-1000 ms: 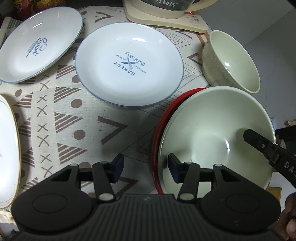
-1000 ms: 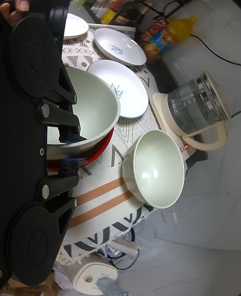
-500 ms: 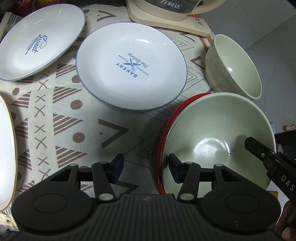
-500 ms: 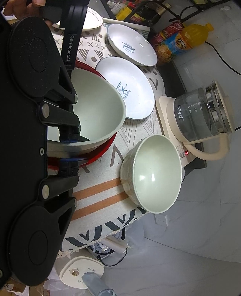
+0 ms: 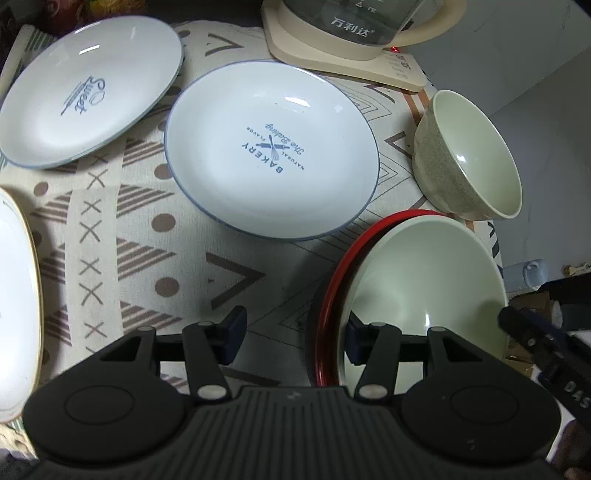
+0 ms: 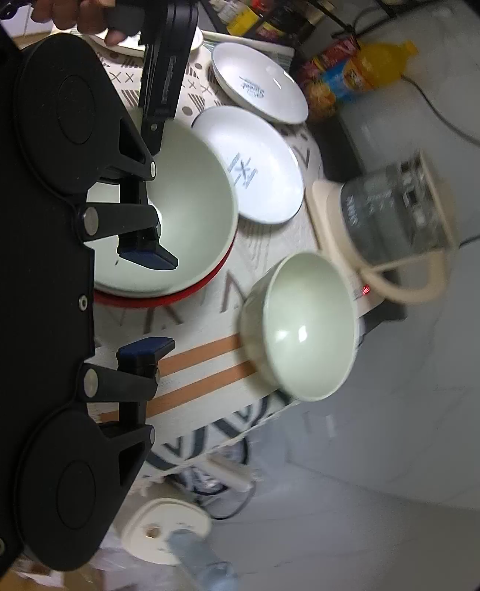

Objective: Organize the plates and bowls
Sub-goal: 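Lower the pale green bowl into the red bowl and open the right gripper, then move the right gripper to the small pale green bowl and grasp its rim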

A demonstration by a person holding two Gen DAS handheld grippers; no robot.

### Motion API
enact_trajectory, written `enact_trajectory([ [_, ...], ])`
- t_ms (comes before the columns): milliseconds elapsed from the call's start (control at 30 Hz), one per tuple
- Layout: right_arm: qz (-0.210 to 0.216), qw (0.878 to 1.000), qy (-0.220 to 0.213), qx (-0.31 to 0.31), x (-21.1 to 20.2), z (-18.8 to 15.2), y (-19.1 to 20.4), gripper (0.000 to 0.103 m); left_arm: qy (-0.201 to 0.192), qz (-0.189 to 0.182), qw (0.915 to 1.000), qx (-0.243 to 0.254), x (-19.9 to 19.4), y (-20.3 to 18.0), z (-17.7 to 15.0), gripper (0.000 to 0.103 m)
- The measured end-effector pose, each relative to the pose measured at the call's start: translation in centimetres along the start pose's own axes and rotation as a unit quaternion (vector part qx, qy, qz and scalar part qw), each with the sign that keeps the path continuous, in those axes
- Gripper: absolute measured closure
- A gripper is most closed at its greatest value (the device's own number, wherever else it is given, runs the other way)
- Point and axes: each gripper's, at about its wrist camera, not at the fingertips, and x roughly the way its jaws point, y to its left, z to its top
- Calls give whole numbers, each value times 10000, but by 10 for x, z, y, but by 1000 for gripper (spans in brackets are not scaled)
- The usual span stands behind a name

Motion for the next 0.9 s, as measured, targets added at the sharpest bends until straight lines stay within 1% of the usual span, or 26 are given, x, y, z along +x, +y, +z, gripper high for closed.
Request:
enact_trajectory([
  [67,49,9999,34,131,2,-1,-6,62,15,71,10000,27,-1,-1,0,51],
  [167,148,9995,41,270,0,0,-10,62,-65,147,9998,109,-9,-6,2,51],
  [300,427,9978,116,491,0,4,-16,61,-139,58,9997,178,-22,-12,8,51],
  [400,498,9970,118,587,-1,8,-18,54,-179,33,9995,247,-31,-20,12,49],
  [433,516,9966,110,627,-1,10,-19,51,-201,19,9994,279,-34,-22,14,47],
  [567,586,9953,47,770,-3,16,-24,45,-310,-28,9987,399,-40,-33,18,39],
  [633,605,9947,0,831,-3,20,-27,41,-337,-58,9984,461,-41,-39,20,38],
  [900,626,9933,-269,936,-6,36,-40,41,-398,-136,9968,681,-40,-60,37,38],
])
